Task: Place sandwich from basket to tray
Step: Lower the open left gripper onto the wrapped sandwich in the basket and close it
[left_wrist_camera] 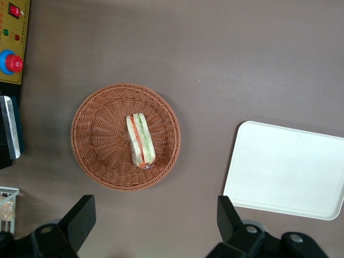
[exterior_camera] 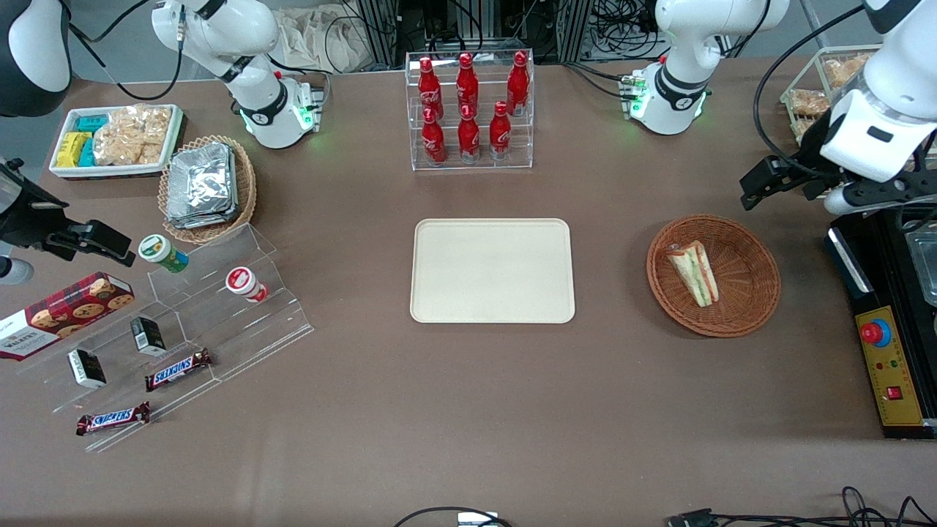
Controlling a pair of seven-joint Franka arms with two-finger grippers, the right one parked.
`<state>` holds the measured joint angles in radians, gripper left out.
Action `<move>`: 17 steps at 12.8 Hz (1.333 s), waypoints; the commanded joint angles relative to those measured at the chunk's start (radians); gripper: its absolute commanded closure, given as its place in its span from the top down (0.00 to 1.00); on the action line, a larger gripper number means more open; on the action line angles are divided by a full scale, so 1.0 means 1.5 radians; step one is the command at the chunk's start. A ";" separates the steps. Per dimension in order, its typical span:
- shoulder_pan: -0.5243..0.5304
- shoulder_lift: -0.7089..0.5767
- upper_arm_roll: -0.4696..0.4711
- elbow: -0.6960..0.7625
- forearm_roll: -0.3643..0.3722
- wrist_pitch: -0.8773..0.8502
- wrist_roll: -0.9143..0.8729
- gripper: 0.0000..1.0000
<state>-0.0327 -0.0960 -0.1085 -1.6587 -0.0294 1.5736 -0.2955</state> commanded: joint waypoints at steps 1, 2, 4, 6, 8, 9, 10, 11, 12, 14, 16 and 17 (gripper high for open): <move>0.001 0.017 -0.003 0.049 -0.003 -0.047 0.003 1.00; 0.001 0.019 -0.003 0.050 -0.003 -0.048 0.004 1.00; 0.002 0.015 -0.002 0.026 -0.001 -0.048 0.003 1.00; 0.007 -0.008 0.000 -0.051 -0.002 -0.013 0.000 1.00; 0.007 -0.048 0.015 -0.185 -0.001 0.093 0.000 1.00; 0.007 -0.057 0.025 -0.244 0.000 0.146 0.000 1.00; 0.006 -0.055 0.038 -0.292 0.001 0.202 0.003 1.00; 0.007 -0.049 0.043 -0.342 0.001 0.271 0.003 1.00; 0.007 -0.034 0.043 -0.387 0.001 0.343 0.003 1.00; 0.008 0.008 0.050 -0.438 0.001 0.427 0.002 1.00; 0.006 0.040 0.051 -0.473 0.000 0.493 -0.013 1.00; 0.001 0.054 0.051 -0.490 0.000 0.529 -0.029 1.00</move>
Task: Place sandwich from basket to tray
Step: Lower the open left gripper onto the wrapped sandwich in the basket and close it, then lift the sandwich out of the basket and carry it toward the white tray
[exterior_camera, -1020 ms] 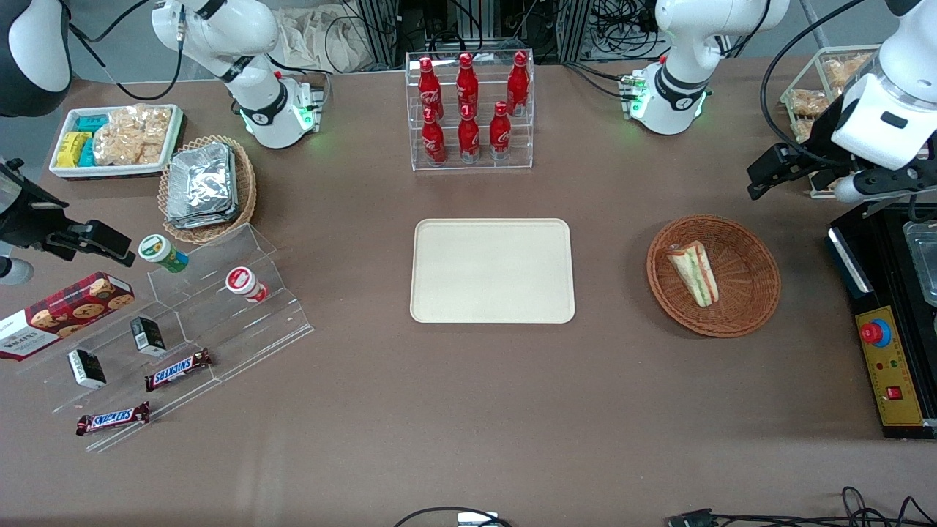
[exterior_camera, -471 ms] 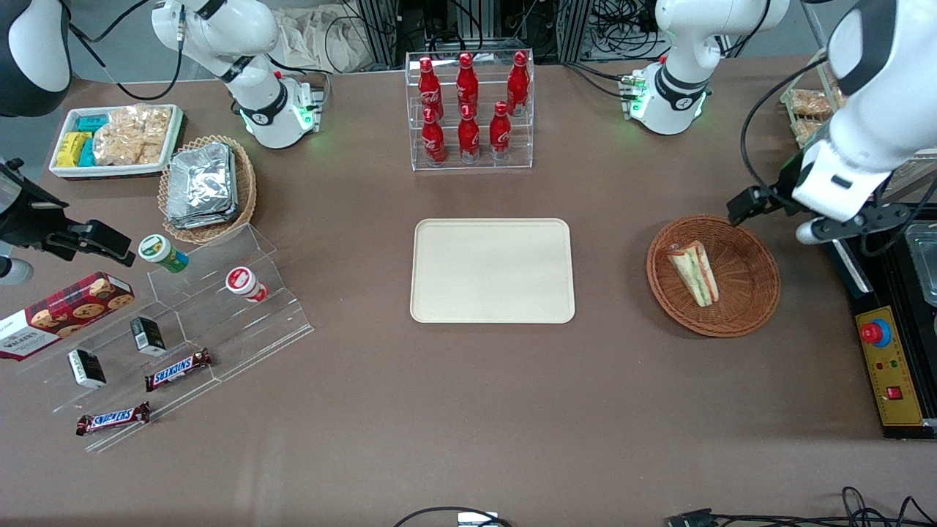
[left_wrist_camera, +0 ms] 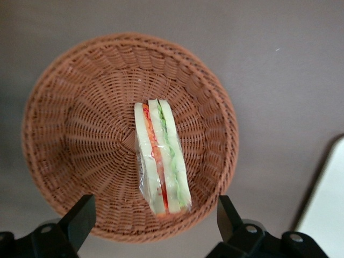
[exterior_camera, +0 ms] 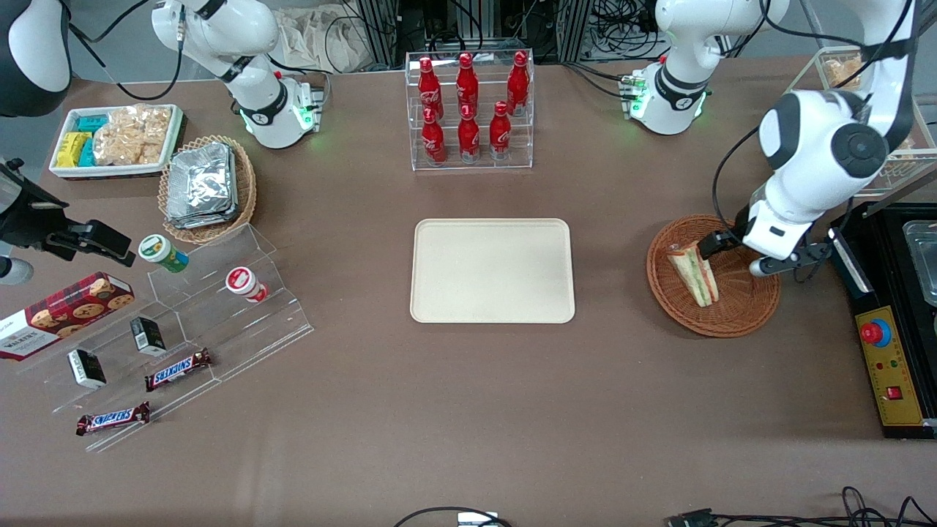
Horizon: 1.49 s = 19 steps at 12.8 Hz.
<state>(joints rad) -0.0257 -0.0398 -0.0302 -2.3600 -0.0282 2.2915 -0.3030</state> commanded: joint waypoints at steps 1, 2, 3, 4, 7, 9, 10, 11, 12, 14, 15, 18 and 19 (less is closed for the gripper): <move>-0.004 0.027 -0.002 -0.039 -0.001 0.082 -0.028 1.00; -0.003 0.043 -0.002 -0.051 -0.001 0.105 -0.028 1.00; -0.004 0.059 -0.002 -0.056 -0.001 0.123 -0.028 1.00; -0.004 0.074 -0.002 -0.060 -0.001 0.140 -0.028 1.00; -0.005 0.102 -0.002 -0.067 0.000 0.160 -0.027 1.00; -0.004 0.106 -0.002 -0.067 0.000 0.162 -0.027 0.99; -0.004 0.111 -0.002 -0.067 0.000 0.167 -0.027 0.95; -0.004 0.112 -0.002 -0.068 0.000 0.174 -0.022 0.46; -0.005 0.112 -0.002 -0.068 0.000 0.175 -0.024 0.00; -0.004 0.111 -0.002 -0.068 0.000 0.174 -0.023 0.00; -0.005 0.111 -0.002 -0.067 0.000 0.174 -0.023 0.00; -0.004 0.107 -0.002 -0.066 -0.001 0.169 -0.021 0.00; -0.004 0.102 -0.002 -0.065 0.000 0.163 -0.018 0.00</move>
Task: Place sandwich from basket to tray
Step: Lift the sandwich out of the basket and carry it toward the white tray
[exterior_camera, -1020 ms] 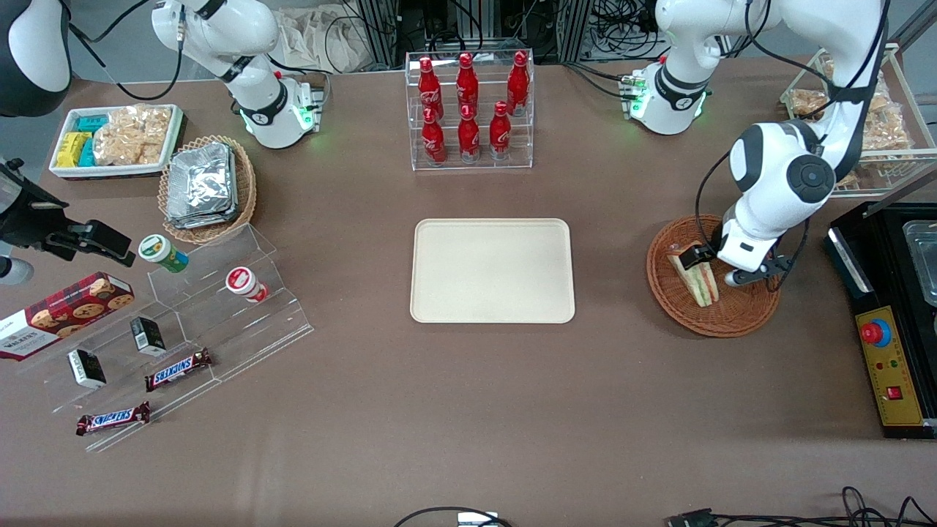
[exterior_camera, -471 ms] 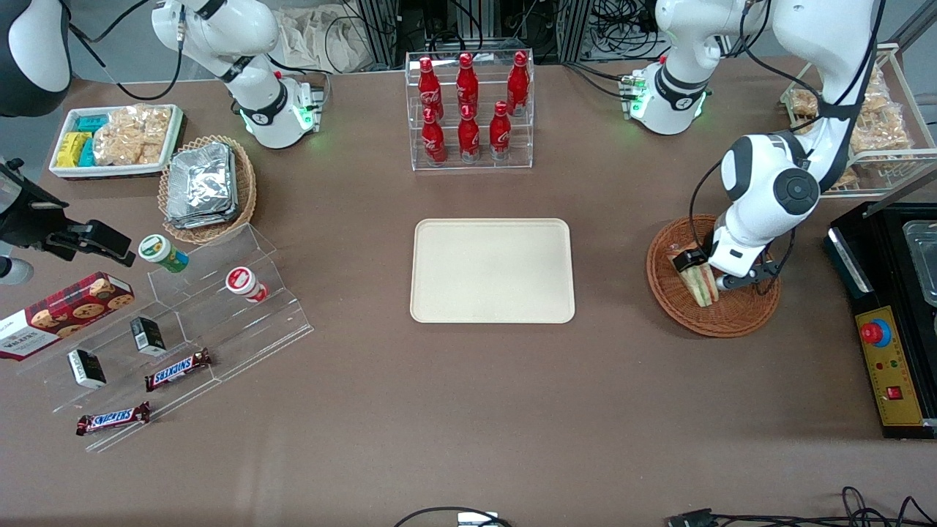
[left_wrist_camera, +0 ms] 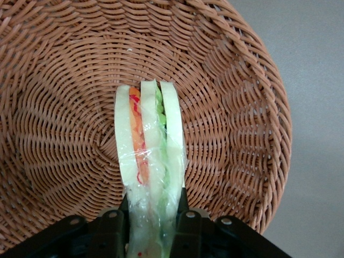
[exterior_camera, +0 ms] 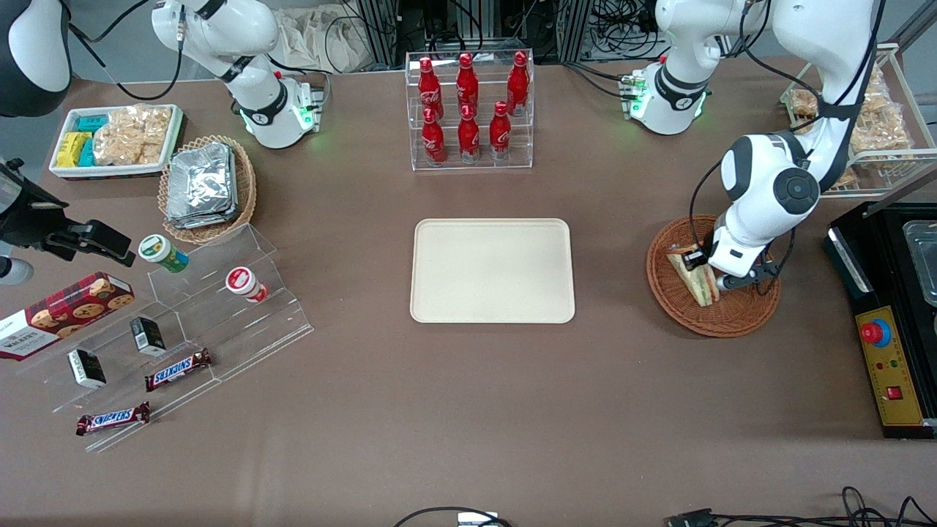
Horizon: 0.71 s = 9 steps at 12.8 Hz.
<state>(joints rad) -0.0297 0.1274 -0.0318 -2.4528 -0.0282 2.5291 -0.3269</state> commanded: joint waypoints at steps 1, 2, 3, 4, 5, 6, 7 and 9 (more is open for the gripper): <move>-0.002 -0.022 -0.001 0.002 -0.001 -0.012 0.000 0.00; -0.002 -0.043 -0.001 0.007 0.000 -0.034 0.001 0.00; -0.002 -0.073 -0.001 0.014 0.001 -0.072 0.001 0.00; -0.003 -0.103 -0.002 0.032 0.001 -0.125 0.001 0.00; -0.002 -0.126 -0.003 0.059 0.002 -0.186 0.002 0.00; -0.002 -0.144 -0.003 0.104 0.012 -0.261 0.002 0.00; -0.002 -0.155 -0.004 0.167 0.017 -0.352 0.007 0.00; -0.002 -0.149 -0.005 0.320 0.017 -0.528 0.031 0.00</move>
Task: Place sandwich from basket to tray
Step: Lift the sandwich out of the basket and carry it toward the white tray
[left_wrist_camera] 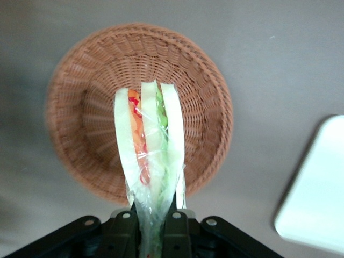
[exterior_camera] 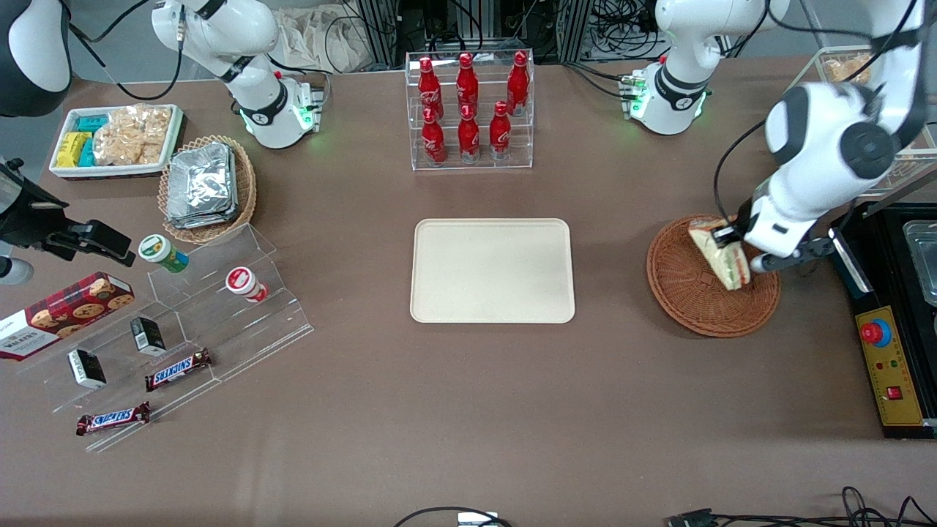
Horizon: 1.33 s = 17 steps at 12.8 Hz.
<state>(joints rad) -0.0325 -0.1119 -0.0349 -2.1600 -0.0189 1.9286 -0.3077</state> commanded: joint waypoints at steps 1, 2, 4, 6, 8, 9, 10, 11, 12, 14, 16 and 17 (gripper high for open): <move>-0.001 0.013 -0.004 0.199 0.010 -0.200 0.031 0.00; -0.003 0.018 -0.004 0.258 0.010 -0.258 0.053 0.00; -0.006 0.030 -0.005 0.332 0.001 -0.327 0.087 0.00; -0.013 0.035 -0.047 0.364 0.000 -0.334 0.096 0.00; -0.013 0.050 -0.139 0.398 0.002 -0.342 0.077 0.00; -0.013 0.060 -0.182 0.412 -0.001 -0.342 0.033 0.00; -0.013 0.080 -0.236 0.430 -0.001 -0.342 -0.030 0.00; -0.013 0.106 -0.288 0.459 -0.004 -0.342 -0.093 0.00; -0.013 0.136 -0.335 0.484 -0.013 -0.342 -0.154 0.00; -0.013 0.161 -0.370 0.483 -0.014 -0.324 -0.197 0.00; -0.014 0.169 -0.372 0.436 -0.015 -0.278 -0.194 0.00; -0.017 0.171 -0.377 0.400 -0.014 -0.244 -0.194 0.00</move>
<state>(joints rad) -0.0639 0.1231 -0.5889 -1.5084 -0.0316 1.4998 -0.5914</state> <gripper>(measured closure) 0.833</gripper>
